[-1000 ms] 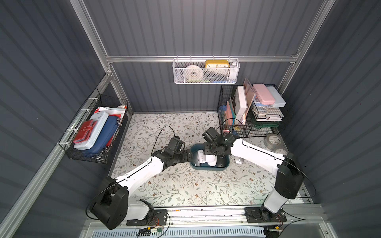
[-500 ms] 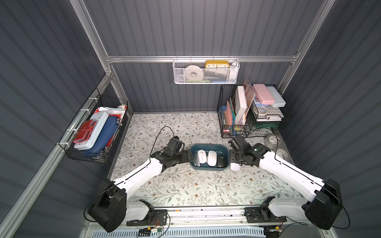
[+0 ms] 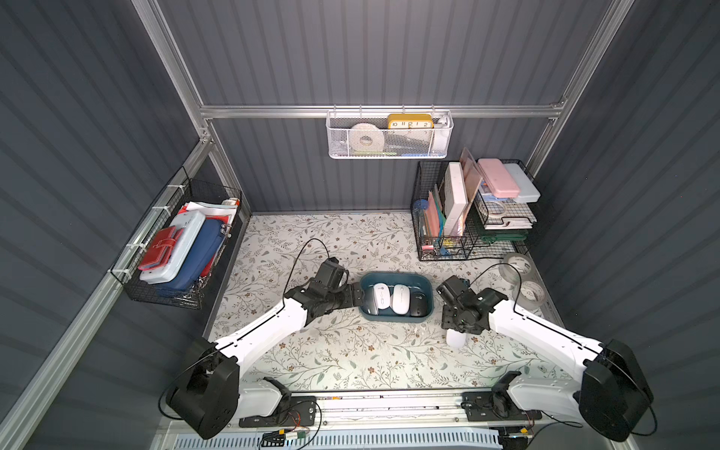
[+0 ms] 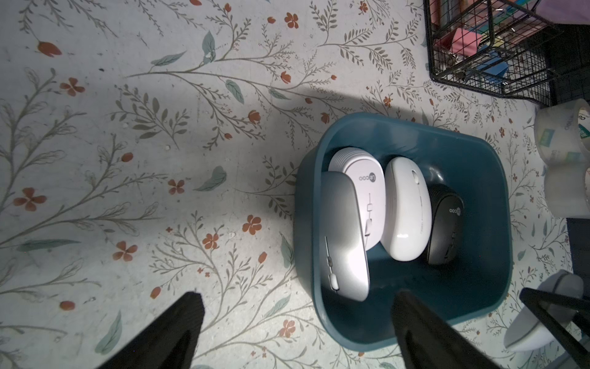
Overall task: Take out the mouse from the storage box
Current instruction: Place the mouse at the center of the board.
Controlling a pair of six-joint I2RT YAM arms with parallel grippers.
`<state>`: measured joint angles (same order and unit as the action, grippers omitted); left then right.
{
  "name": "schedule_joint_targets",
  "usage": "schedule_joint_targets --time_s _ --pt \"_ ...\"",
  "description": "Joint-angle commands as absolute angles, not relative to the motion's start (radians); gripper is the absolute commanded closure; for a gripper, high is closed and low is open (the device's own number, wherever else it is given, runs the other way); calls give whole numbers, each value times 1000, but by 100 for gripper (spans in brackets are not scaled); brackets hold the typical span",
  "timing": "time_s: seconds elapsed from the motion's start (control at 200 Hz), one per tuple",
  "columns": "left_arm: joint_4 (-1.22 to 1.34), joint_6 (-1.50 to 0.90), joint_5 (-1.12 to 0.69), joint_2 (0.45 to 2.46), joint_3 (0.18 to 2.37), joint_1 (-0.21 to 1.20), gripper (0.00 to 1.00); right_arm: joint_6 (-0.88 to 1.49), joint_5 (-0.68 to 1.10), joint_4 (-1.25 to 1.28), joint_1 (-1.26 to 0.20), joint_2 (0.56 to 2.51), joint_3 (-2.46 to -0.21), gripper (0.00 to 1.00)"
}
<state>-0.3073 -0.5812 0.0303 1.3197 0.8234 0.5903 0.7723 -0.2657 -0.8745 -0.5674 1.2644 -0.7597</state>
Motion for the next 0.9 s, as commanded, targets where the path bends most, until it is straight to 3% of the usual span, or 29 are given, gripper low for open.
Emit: schedule_joint_targets --time_s 0.0,0.39,0.896 --pt "-314 -577 35 1315 838 597 2 778 -236 -805 -543 1303 -746 44" --pt "-373 -576 61 1343 893 604 2 762 -195 -745 -515 1435 -750 43" --pt "-533 -659 170 1452 1067 711 11 764 -209 -740 -512 1456 -750 30"
